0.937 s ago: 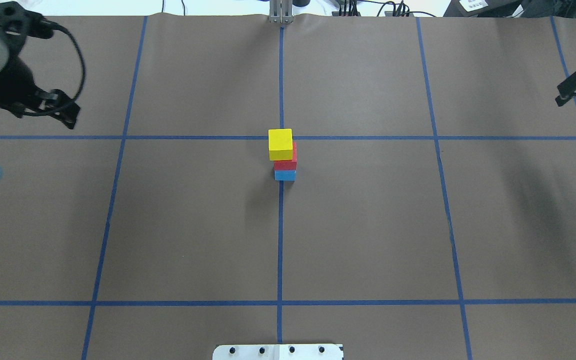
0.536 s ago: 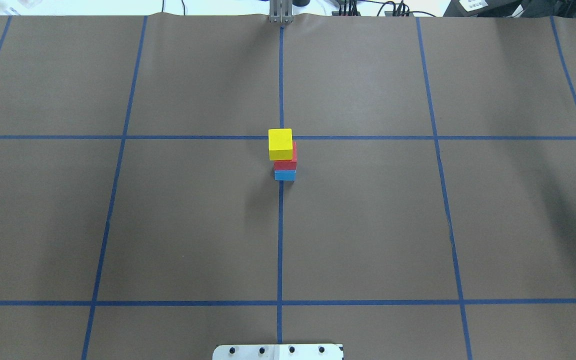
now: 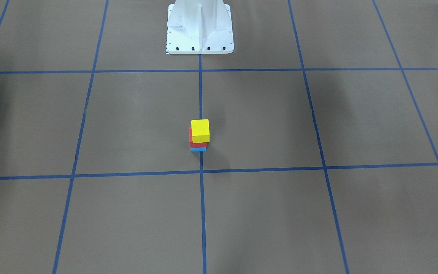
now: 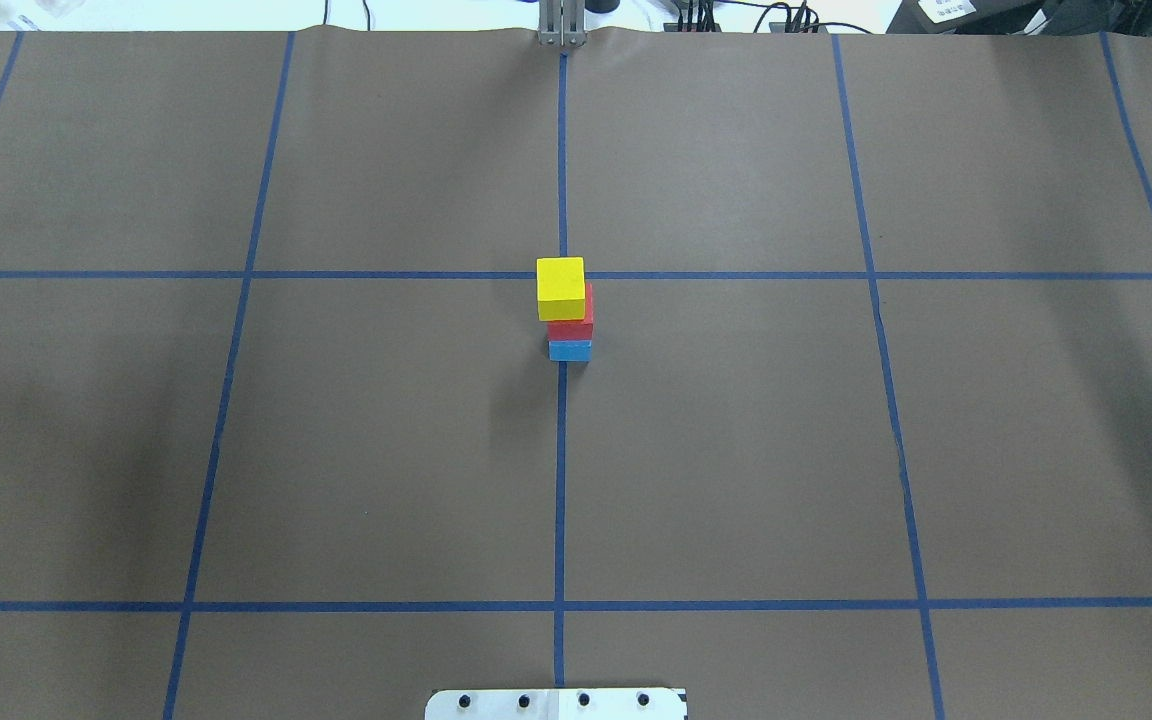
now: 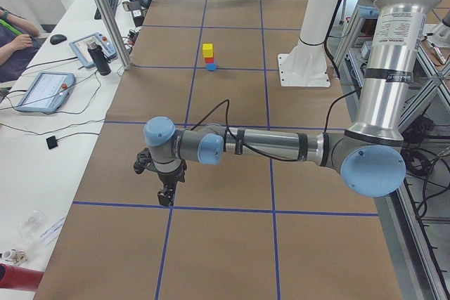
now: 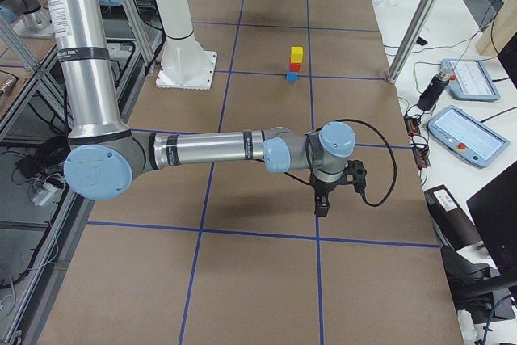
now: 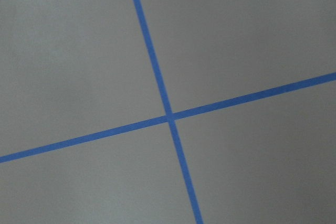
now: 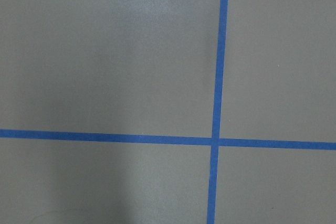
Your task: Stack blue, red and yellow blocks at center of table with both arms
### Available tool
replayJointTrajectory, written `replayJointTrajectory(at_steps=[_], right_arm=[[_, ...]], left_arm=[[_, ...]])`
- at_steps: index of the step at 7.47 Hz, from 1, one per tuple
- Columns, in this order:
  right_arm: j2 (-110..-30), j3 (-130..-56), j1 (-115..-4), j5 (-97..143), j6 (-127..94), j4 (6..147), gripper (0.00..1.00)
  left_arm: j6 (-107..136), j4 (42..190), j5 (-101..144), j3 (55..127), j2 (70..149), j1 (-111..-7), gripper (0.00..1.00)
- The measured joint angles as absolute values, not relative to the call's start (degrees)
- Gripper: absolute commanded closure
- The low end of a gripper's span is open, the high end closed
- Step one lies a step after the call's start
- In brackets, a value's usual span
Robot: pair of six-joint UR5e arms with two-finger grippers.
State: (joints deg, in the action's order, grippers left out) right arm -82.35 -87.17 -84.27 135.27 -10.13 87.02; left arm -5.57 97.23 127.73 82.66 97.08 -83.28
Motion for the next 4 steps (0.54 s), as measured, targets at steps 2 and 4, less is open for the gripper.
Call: replayJointTrajectory(at_steps=[2, 4], right_arm=[[-83.54, -87.1, -84.69, 136.45, -10.11, 87.0, 0.01], [-84.25, -87.09, -85.03, 137.4, -10.11, 86.99, 0.01]], left_arm=[[-5.05, 100.04, 128.15, 82.52, 96.57, -84.85, 0.0], [-4.23, 95.35, 128.46, 89.38, 94.8, -85.97, 0.0]])
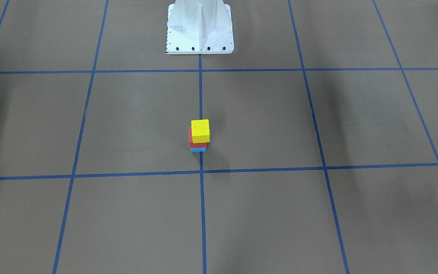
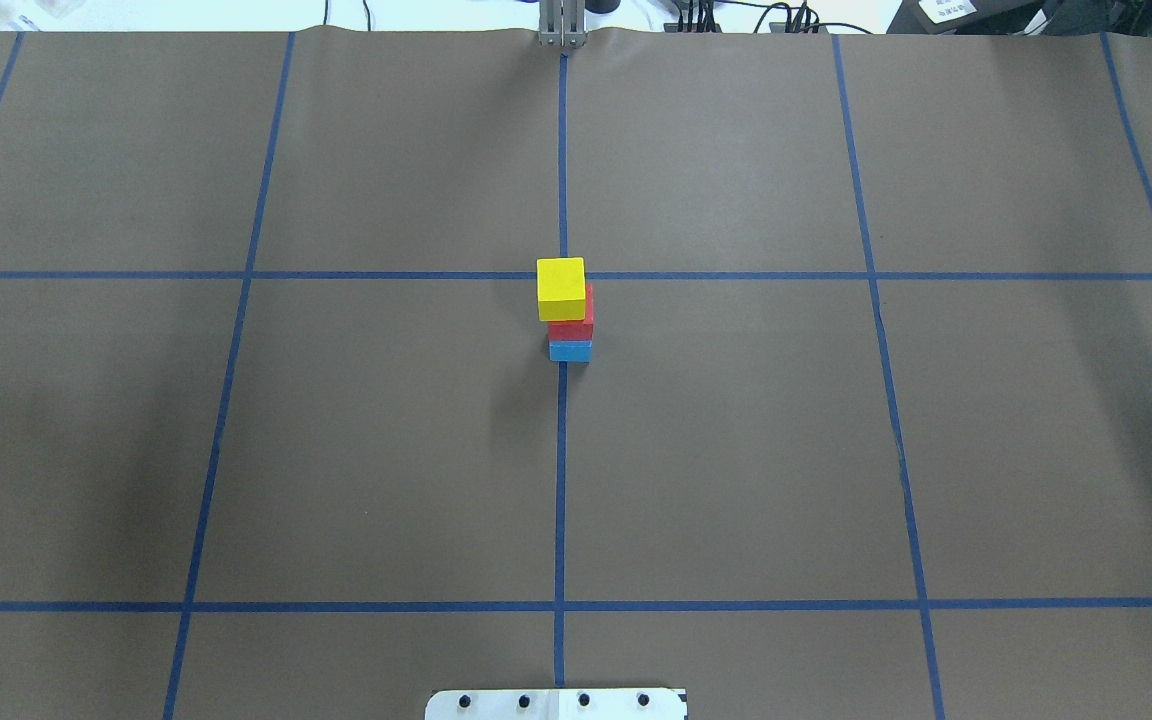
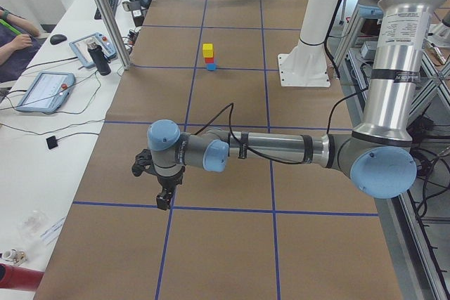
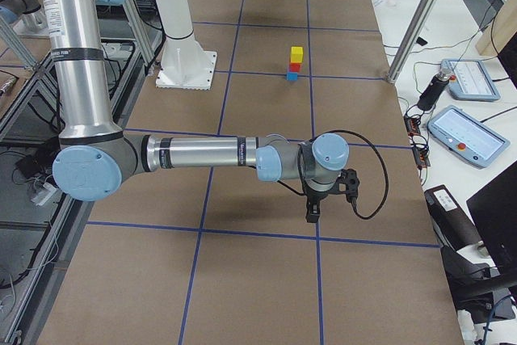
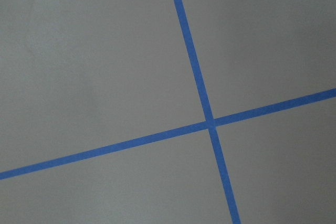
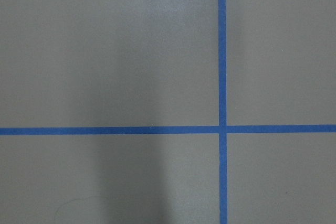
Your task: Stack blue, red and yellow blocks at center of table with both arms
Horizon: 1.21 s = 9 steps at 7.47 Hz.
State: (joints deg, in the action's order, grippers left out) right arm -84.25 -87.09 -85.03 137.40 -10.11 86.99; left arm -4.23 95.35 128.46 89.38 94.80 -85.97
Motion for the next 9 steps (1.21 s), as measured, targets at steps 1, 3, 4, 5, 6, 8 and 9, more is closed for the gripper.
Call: replayJointTrajectory(at_steps=[1, 3, 4, 5, 6, 8, 9], right_arm=[[-84.33, -87.1, -85.29, 137.55, -10.11, 87.04, 0.0], [-84.54, -87.2, -86.35, 137.61, -10.07, 87.16, 0.0], [-84.85, -87.31, -87.3, 137.4, -10.0, 87.2, 0.0], [-85.06, -87.39, -88.17, 136.69, -9.92, 87.29, 0.0], [-85.32, -87.4, -88.86, 135.45, -9.79, 87.47, 0.0], [-86.8, -87.43, -90.7, 134.06, -7.96, 87.67, 0.0], [-87.32, -87.56, -91.33, 134.22, -6.88, 87.7, 0.0]], left_arm=[[-4.32, 91.47, 128.7, 92.96, 93.59, -86.13, 0.0], [-4.51, 88.76, 129.47, 95.3, 91.85, -86.16, 0.0], [-4.57, 88.57, 129.63, 95.47, 91.5, -86.15, 0.0], [-4.6, 88.53, 129.69, 95.51, 91.33, -86.14, 0.0], [-4.61, 88.51, 129.72, 95.52, 91.27, -86.14, 0.0], [-4.65, 88.45, 129.72, 95.56, 91.25, -86.18, 0.0], [-4.64, 88.43, 129.73, 95.63, 91.26, -86.21, 0.0]])
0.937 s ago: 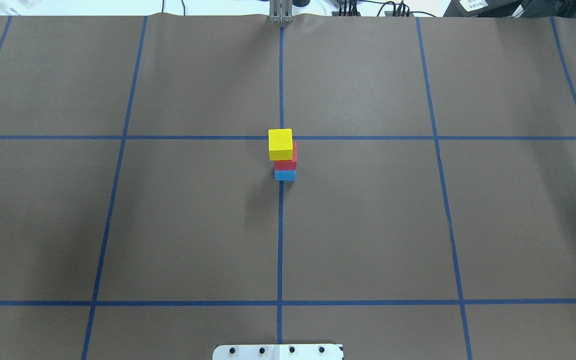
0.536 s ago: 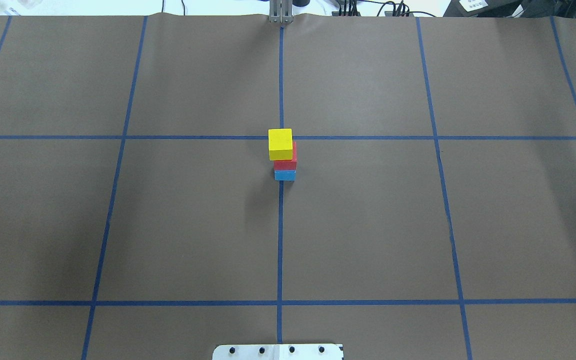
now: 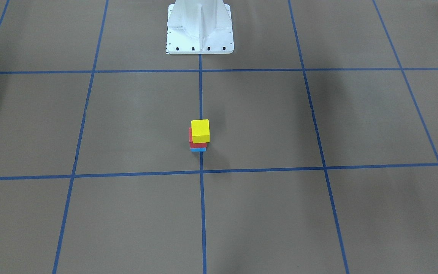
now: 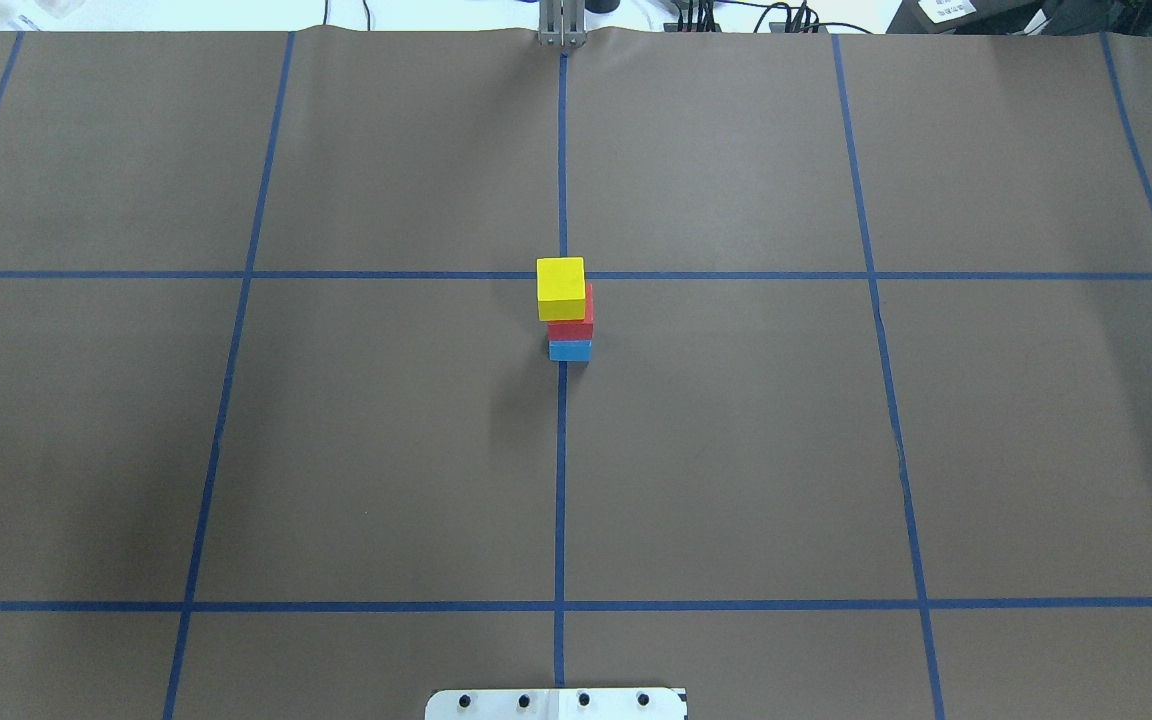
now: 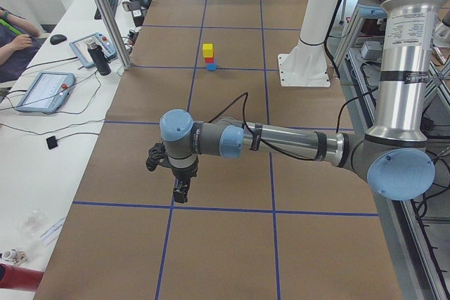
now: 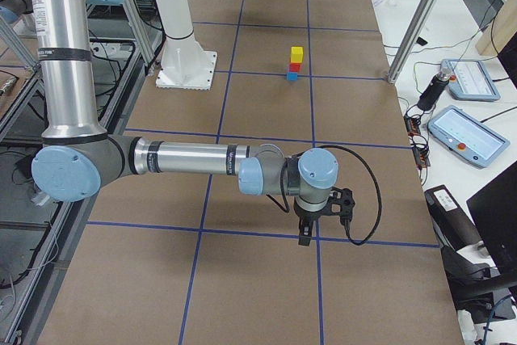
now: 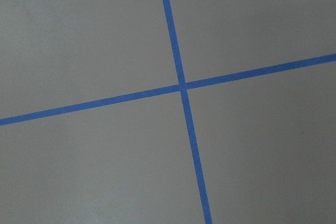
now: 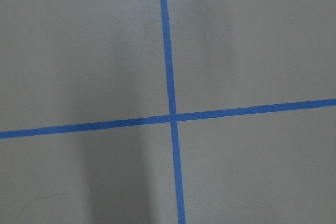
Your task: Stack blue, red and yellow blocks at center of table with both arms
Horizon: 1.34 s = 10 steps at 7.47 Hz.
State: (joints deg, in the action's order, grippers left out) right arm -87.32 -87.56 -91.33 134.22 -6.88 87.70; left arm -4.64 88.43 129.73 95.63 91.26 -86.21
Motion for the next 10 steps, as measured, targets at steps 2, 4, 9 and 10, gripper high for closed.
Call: replayJointTrajectory(at_steps=[2, 4, 9, 10], right_arm=[[-87.36, -87.77, -91.62, 134.45, -6.25, 87.73, 0.0], [-87.06, -88.0, -91.65, 134.93, -6.16, 88.14, 0.0], [-87.14, -89.27, -90.56, 136.61, -5.8, 91.58, 0.0], [-87.1, -89.68, -90.46, 136.86, -5.39, 93.21, 0.0]], left_arm=[[-4.62, 88.4, 129.73, 95.69, 91.26, -86.22, 0.0], [-4.58, 88.34, 129.73, 95.63, 91.31, -86.2, 0.0], [-4.58, 88.33, 129.67, 95.6, 91.32, -86.22, 0.0], [-4.57, 88.33, 129.67, 95.6, 91.32, -86.22, 0.0]])
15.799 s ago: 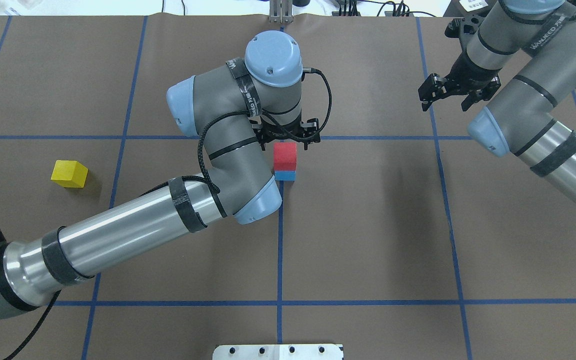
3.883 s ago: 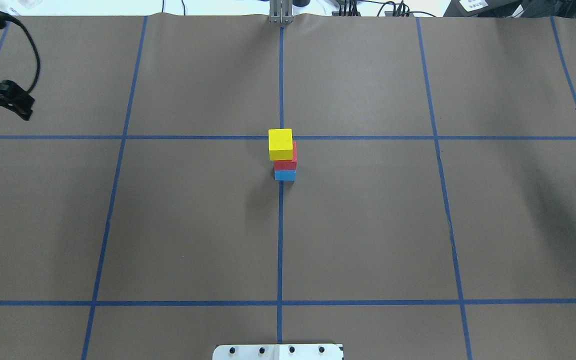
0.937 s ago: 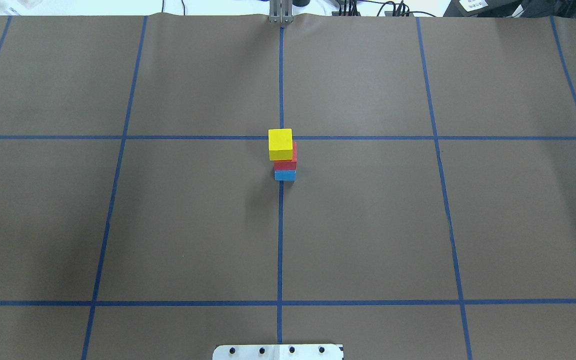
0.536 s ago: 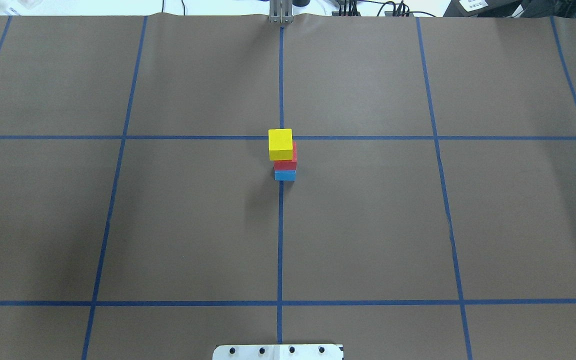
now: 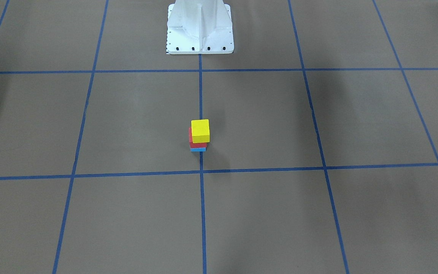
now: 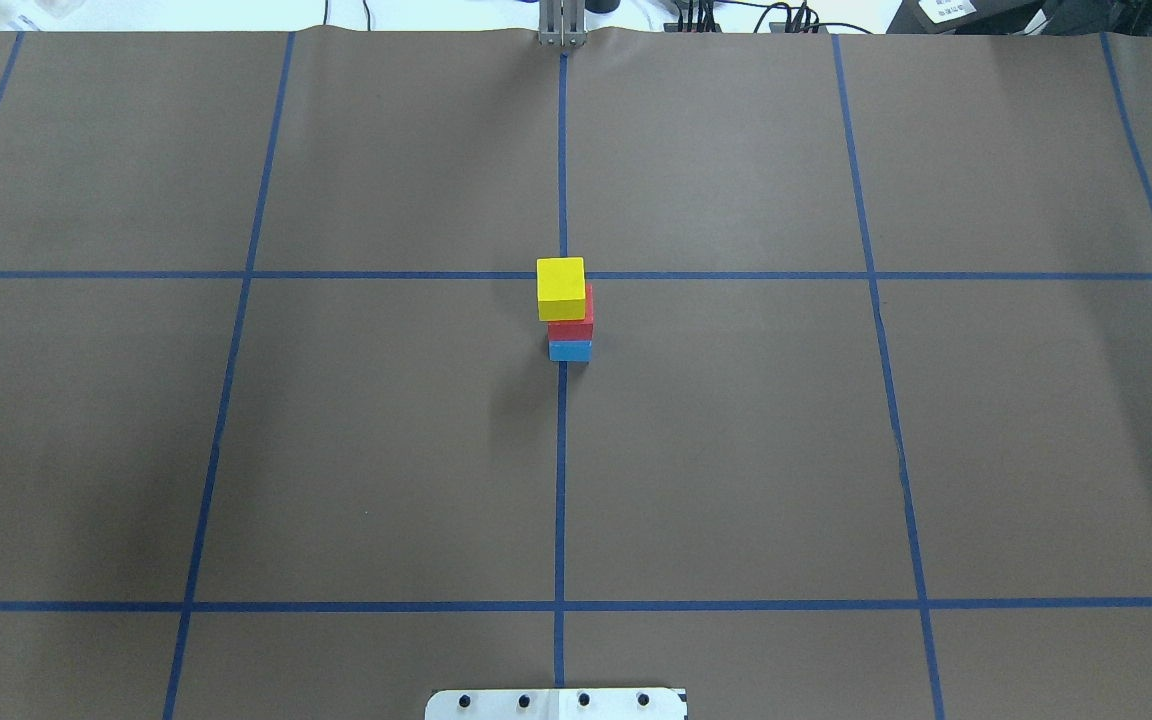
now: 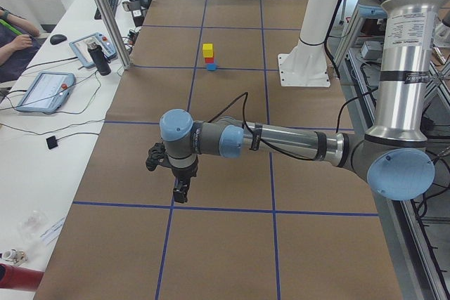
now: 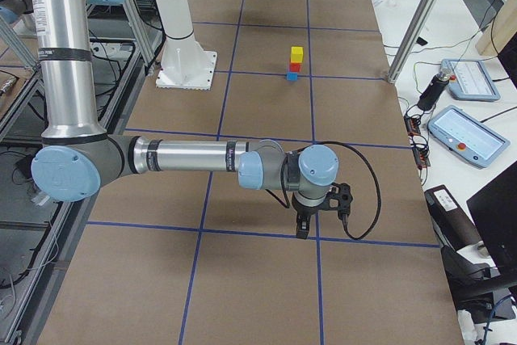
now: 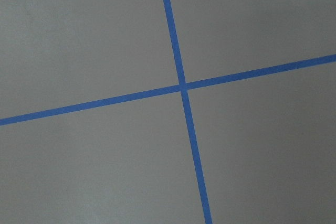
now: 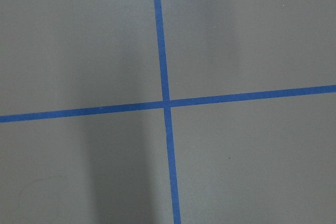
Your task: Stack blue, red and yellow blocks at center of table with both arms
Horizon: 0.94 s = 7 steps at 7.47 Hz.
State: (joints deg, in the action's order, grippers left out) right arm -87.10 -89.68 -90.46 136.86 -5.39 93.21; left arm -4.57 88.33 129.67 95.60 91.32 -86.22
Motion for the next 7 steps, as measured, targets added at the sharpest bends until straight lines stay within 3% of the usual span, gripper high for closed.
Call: replayJointTrajectory(at_steps=[7], right_arm=[[-86.79, -90.44, -90.77, 137.02, -2.64, 95.36, 0.0]], left_arm=[[-4.49, 88.33, 129.64, 95.28, 91.32, -86.14, 0.0]])
